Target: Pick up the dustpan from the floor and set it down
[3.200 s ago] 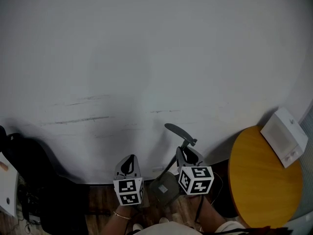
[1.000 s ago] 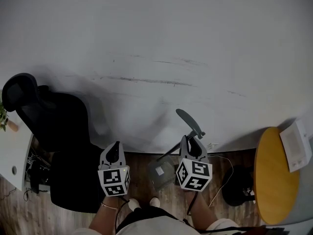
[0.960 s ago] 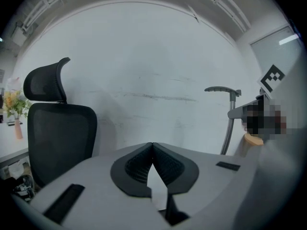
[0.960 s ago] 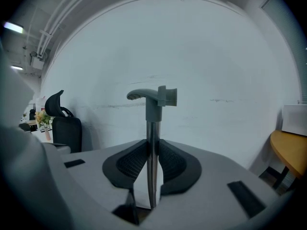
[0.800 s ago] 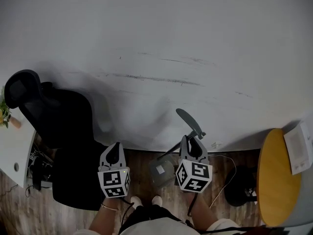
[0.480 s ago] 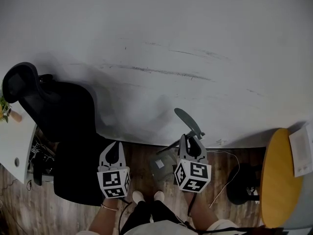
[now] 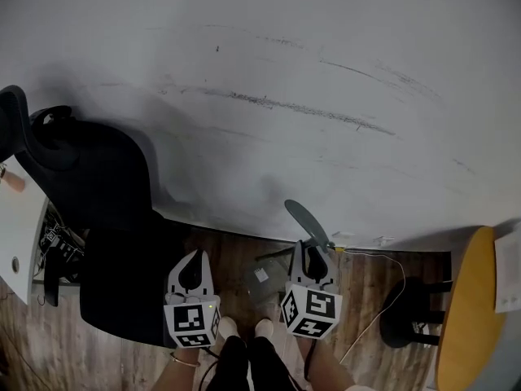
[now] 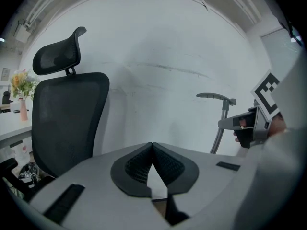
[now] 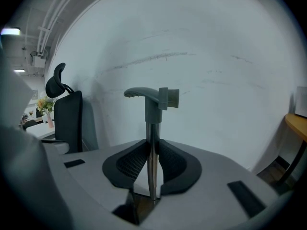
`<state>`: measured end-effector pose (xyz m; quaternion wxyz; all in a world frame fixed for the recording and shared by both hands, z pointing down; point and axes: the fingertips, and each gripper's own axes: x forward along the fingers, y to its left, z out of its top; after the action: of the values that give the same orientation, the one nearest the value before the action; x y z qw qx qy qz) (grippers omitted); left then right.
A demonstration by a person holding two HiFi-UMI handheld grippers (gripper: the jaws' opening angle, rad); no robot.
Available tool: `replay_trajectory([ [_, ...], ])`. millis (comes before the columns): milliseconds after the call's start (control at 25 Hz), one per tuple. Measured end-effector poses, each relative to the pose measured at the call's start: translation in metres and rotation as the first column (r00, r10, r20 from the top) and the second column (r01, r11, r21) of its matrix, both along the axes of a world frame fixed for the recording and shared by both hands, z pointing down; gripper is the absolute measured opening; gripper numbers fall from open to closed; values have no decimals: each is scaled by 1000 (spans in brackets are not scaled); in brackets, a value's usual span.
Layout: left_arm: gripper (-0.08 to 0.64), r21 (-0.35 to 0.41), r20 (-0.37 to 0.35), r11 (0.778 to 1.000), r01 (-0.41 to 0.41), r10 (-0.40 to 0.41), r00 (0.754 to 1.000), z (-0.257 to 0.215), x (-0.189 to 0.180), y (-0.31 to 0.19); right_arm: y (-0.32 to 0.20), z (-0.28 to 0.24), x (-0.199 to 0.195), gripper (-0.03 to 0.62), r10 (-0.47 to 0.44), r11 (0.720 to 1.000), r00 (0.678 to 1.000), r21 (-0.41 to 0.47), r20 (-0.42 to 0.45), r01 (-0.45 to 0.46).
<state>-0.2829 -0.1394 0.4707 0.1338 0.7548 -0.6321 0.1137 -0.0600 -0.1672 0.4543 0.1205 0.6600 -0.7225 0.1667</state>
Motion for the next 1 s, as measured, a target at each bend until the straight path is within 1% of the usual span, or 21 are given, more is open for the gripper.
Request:
replay_trajectory([
  [240,18,-30,0,999,-12,12,1000,49,7,-10,-9,64,-6,94,23,999,1000,-46,14,-23],
  [560,17,-75,12,996,-42,43,999,112,17,-16,-17,141,-10,94,50,994,999,-102,10,-49],
  [720,17,-90,15,995,-39,41,999,134,14,-22,-21,165,-14,94,53,991,999,-121,1,-53],
  [1000,17,-93,13,995,-22,23,1000,153,12,-33,-32,190,-11,94,62,989,998,-131,-18,-64],
])
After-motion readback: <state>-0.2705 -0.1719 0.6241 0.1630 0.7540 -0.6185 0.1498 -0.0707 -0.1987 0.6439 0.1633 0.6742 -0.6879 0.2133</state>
